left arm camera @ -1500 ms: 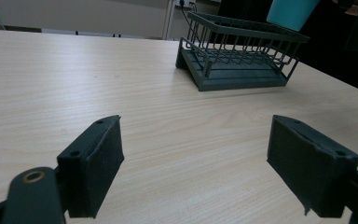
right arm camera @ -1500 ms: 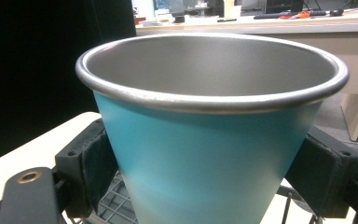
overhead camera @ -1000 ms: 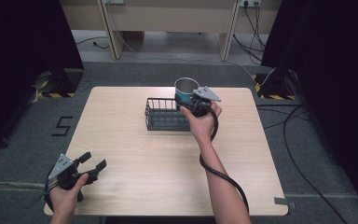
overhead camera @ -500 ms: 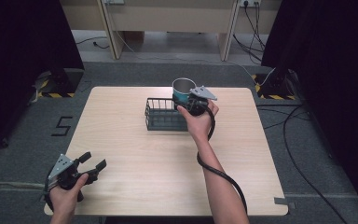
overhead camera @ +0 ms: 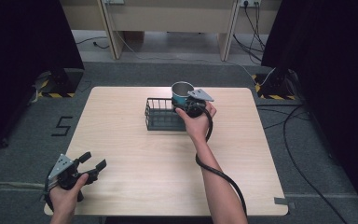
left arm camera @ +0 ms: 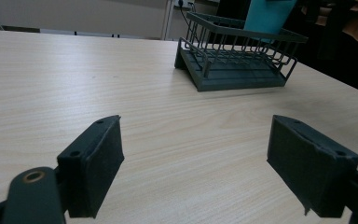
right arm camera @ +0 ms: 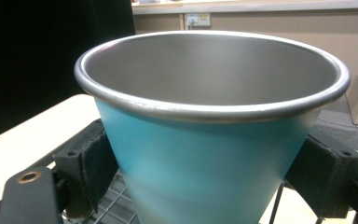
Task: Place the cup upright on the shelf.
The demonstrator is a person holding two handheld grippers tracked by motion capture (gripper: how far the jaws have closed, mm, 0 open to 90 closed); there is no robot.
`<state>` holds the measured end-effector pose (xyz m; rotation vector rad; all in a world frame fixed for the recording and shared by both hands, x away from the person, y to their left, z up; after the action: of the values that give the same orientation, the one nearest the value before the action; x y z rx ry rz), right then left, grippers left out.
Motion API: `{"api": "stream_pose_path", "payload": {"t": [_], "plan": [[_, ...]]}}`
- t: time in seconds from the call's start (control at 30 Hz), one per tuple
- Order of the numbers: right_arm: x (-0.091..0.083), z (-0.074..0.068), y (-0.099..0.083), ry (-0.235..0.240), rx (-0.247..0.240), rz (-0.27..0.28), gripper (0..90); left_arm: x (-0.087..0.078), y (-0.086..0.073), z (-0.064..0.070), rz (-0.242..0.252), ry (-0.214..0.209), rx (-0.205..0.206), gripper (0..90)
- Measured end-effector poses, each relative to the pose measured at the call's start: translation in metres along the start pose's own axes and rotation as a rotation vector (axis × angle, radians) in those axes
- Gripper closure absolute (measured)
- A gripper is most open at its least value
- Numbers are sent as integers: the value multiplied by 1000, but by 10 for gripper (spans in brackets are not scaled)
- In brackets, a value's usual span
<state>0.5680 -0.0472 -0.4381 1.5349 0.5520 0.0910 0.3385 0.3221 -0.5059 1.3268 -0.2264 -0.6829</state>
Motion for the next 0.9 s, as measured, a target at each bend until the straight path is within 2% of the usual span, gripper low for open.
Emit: {"api": "stream_pose_path", "payload": {"t": [0.47,0.9], "plan": [[10,0,-18,-6,6,-44,174,0,0,0,1,-2,-1,174],[11,-1,-20,-4,-40,-59,150,1,0,0,-1,-4,1,174]]}}
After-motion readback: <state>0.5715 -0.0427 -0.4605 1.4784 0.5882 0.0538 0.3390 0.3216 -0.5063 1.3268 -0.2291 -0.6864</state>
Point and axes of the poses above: each handheld gripper's, and its own axes: x roughly forward along the jaws, y roughly out of its top, z roughly to its right, the point moved 3 cm from there along x, roughly forward along the jaws, and after that the axes turned 6 degrees about -y, right-handed, at the moved point
